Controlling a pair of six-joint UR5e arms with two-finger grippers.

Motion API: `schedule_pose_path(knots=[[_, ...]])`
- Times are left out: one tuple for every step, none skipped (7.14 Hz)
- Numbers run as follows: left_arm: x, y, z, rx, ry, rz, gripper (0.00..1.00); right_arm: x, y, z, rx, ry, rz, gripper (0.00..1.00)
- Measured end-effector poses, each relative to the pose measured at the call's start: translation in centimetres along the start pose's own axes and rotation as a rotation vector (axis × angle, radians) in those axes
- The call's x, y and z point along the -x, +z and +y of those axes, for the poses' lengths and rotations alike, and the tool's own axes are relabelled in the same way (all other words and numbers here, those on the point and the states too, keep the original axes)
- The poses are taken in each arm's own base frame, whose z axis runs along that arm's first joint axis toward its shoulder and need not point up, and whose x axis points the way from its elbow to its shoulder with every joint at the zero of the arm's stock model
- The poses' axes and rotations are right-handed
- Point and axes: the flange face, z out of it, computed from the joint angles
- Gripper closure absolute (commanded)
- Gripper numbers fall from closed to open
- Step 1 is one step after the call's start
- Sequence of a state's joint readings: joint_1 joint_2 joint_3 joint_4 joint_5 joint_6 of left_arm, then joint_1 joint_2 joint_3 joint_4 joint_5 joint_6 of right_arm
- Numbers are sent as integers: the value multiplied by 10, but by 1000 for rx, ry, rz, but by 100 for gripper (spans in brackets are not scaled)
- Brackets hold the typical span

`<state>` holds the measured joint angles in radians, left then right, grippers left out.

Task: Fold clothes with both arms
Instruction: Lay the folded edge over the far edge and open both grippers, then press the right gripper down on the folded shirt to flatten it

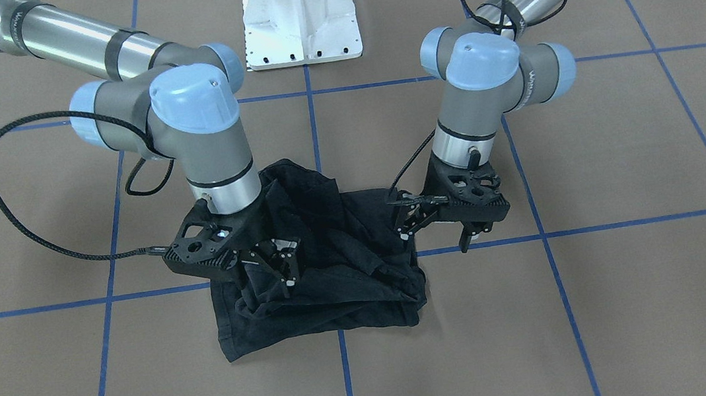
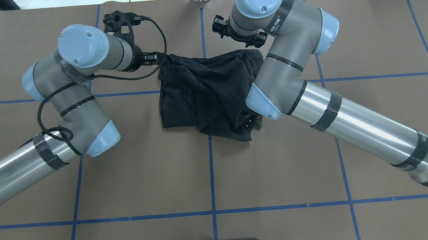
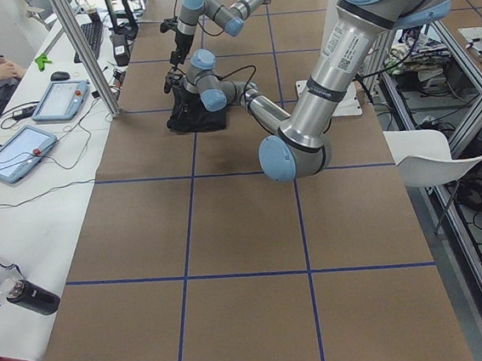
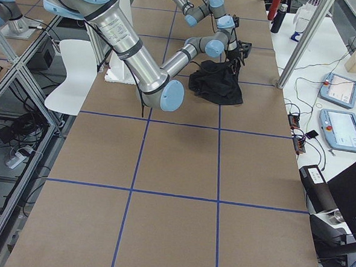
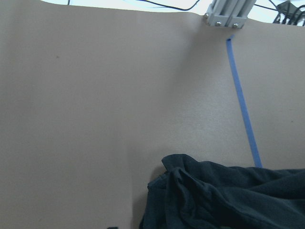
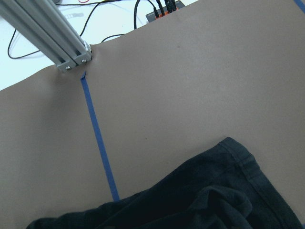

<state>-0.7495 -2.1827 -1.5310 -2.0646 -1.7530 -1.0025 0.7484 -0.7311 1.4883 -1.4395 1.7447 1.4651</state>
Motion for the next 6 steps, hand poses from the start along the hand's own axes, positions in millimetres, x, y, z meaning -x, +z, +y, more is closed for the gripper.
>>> schedule_pose_path(knots=[[19,-15,4,13,41,17,0,1,-26,28,19,-25,9,0],[32,-23,7,22,62,24,0,2,-26,76,13,-71,40,0],[39,-26,7,24,78,26,0,2,-15,131,-13,-132,86,1],[42,-27,7,24,85,27,0,0,-4,179,-29,-193,135,3],[43,-28,8,25,87,27,0,-4,3,215,-39,-247,175,7],[43,-28,8,25,88,27,0,-7,7,239,-50,-305,206,8]])
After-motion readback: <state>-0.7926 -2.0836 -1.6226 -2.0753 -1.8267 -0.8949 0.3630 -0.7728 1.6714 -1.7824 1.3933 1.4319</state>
